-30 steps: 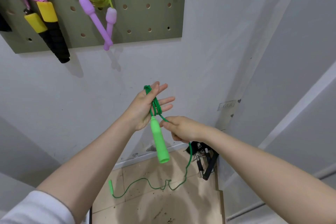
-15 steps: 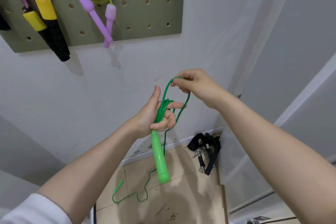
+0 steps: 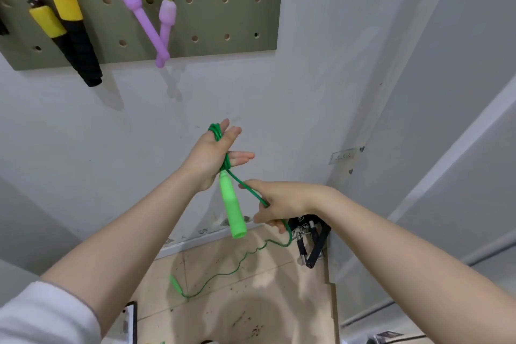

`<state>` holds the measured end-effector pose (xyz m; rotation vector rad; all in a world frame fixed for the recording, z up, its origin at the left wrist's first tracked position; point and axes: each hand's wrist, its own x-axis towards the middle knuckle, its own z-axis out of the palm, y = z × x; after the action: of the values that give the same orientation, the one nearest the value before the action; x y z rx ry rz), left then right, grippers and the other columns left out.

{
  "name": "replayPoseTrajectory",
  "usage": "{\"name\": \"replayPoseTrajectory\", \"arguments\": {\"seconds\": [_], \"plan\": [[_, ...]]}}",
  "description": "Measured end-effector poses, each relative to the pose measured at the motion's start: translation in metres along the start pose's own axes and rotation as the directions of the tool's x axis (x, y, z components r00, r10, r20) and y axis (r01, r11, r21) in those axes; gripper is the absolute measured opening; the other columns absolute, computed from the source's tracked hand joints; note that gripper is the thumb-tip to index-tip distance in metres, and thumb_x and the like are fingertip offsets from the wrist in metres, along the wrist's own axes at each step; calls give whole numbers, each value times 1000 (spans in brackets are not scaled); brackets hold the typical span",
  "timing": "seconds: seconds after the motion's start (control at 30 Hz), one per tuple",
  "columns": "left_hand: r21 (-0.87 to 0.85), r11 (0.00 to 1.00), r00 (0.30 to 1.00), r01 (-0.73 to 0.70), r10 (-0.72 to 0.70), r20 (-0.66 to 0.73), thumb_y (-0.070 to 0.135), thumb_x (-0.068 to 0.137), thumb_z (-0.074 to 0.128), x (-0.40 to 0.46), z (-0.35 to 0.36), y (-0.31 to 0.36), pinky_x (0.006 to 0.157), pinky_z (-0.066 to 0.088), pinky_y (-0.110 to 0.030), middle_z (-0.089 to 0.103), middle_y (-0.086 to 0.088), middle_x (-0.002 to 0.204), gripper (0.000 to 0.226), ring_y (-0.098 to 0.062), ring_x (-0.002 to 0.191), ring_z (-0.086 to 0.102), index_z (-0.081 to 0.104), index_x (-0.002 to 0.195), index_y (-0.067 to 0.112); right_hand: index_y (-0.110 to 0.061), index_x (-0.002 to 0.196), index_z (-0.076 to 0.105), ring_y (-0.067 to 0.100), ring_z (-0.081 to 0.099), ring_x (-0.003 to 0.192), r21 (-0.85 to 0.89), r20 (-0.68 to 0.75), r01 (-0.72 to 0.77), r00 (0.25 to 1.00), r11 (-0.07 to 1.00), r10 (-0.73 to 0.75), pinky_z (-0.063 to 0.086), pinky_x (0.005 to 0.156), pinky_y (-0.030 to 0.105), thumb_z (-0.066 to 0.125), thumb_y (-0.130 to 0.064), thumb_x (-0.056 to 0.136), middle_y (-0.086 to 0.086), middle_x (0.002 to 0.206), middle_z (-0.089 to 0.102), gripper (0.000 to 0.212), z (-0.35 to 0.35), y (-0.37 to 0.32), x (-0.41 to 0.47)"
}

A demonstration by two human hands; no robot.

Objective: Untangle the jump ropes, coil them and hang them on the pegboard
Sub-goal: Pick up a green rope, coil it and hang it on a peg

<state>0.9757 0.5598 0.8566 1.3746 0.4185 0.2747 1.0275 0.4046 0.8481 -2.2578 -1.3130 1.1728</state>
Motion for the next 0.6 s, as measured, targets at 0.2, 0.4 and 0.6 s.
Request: {"name": "replayPoseTrajectory", "arguments": {"seconds": [0.2,0.4,0.6], "plan": [[233,967,994,107,-110,-3,22,99,43,7,-18,-33,55,55,-19,57,-6,126,51,-12,55,67,25,144,6,-14,92,67,2,42,39,-131,-308,207,921,969,-239,41,50,24,61,-19,89,-9,50,49,9,-30,-15,-25],[100,962,824,253,-268,498,72,76,12,-20,23,-6,36,9,-17,43,-3,40,89,-4,22,18,63,109,7,-17,65,59,2,40,44,241,-766,390,639,888,-73,38,46,19,72,-19,80,-12,45,45,20,-56,4,-19],[-269,952,792,144,52,608,49,87,45,-23,34,20,32,26,-8,57,-4,52,52,1,21,28,65,112,7,-12,81,59,12,43,46,499,-462,264,887,825,-4,41,56,27,43,-20,97,5,54,46,25,-21,28,-1]]}}
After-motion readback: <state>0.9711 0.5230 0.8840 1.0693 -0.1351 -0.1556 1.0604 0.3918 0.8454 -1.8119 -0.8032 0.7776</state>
